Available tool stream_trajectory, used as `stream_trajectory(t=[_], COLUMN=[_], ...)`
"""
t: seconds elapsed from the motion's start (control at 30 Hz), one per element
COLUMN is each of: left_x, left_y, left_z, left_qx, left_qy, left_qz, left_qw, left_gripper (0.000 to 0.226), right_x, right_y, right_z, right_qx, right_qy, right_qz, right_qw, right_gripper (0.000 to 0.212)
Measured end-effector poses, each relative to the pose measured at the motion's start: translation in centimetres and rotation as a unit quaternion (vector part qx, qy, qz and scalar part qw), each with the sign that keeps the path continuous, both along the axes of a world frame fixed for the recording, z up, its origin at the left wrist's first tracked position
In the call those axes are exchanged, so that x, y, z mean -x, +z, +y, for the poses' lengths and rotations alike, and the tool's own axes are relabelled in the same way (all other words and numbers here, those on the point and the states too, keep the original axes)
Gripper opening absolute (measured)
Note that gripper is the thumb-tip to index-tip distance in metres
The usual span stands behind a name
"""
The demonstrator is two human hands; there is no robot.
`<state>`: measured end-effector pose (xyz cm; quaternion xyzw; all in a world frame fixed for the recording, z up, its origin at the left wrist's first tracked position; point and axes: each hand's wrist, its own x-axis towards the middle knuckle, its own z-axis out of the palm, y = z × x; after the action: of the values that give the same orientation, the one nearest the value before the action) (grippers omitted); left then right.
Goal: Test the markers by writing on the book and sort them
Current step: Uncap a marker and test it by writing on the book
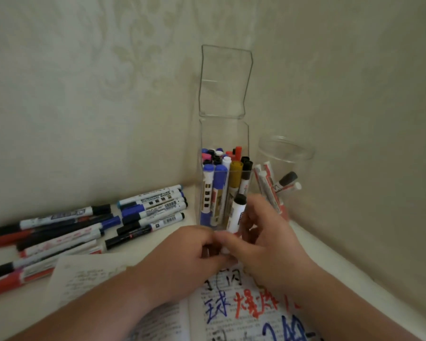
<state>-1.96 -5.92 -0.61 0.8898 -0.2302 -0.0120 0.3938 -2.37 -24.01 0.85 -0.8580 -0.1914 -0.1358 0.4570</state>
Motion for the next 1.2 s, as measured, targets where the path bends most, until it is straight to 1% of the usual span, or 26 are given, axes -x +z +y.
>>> stream_trajectory(t=[0.07,0.13,0.2,0.27,0.3,0.37,0.43,0.53,0.6,0.67,0.73,0.77,0.9,1.0,1.03,1.07,1.13,1.2], left_x=[0.0,0.0,0.0,0.1,0.1,-0.1,-0.4,-0.5,-0.5,-0.5,-0.6,-0.6,-0.7,-0.6,-0.7,-0.7,-0.7,-0.7], left_y=[0.1,0.2,0.4,0.6,0.6,0.3,-0.2,-0.4,-0.4,-0.4,-0.5,-0.5,-0.4,-0.5,-0.5,-0.5,-0.5,-0.6], left_z=[0.0,0.2,0.2,0.1,0.1,0.3,0.7,0.8,0.7,0.7,0.8,0.9,0.8,0.6,0.6,0.6,0.6,0.6], left_qx=[-0.015,0.0,0.017,0.022,0.027,0.042,0.05,0.044,0.043,0.042,0.042,0.042,0.04,0.042,0.041,0.042,0.042,0.037], left_qy=[0.01,0.019,0.019,0.012,0.013,0.03,0.05,0.069,0.076,0.086,0.091,0.094,0.107,0.107,0.107,0.107,0.108,0.107], left_qz=[-0.013,-0.029,-0.03,-0.032,-0.04,-0.049,-0.05,-0.052,-0.059,-0.069,-0.088,-0.097,-0.119,-0.123,-0.124,-0.125,-0.124,-0.123], left_qw=[1.0,0.999,0.999,0.999,0.999,0.997,0.996,0.995,0.994,0.993,0.991,0.99,0.986,0.986,0.986,0.985,0.985,0.986], left_gripper=[0.034,0.039,0.037,0.027,0.021,0.015,0.026,0.028,0.027,0.027,0.029,0.031,0.044,0.047,0.048,0.05,0.052,0.054], right_x=[0.1,0.3,0.4,0.3,0.3,-0.2,-1.5,-4.0,-5.7,-7.2,-8.0,-8.2,-8.3,-8.6,-8.6,-8.6,-8.3,-7.9], right_y=[0.1,0.3,0.4,1.2,2.1,4.8,8.1,12.9,14.9,15.3,14.8,14.6,14.6,14.0,13.6,13.3,12.9,12.7], right_z=[0.3,0.6,0.7,0.6,0.6,0.7,0.9,1.1,1.4,1.8,2.1,2.4,2.5,2.5,2.5,2.6,3.0,3.3], right_qx=[-0.082,-0.091,-0.054,-0.011,-0.005,-0.037,-0.078,-0.11,-0.058,0.029,0.112,0.128,0.08,0.079,0.108,0.16,0.293,0.385], right_qy=[-0.008,-0.005,0.007,0.007,0.005,-0.017,-0.057,-0.094,-0.123,-0.151,-0.166,-0.168,-0.181,-0.179,-0.179,-0.181,-0.176,-0.157], right_qz=[-0.047,-0.117,-0.174,-0.212,-0.222,-0.234,-0.256,-0.292,-0.276,-0.222,-0.168,-0.153,-0.132,-0.097,-0.087,-0.079,-0.061,-0.057], right_qw=[0.995,0.989,0.983,0.977,0.975,0.971,0.962,0.945,0.951,0.963,0.965,0.965,0.971,0.976,0.974,0.967,0.938,0.908], right_gripper=[0.05,0.05,0.044,0.043,0.043,0.044,0.041,0.038,0.032,0.022,0.022,0.021,0.012,0.009,0.012,0.018,0.036,0.05])
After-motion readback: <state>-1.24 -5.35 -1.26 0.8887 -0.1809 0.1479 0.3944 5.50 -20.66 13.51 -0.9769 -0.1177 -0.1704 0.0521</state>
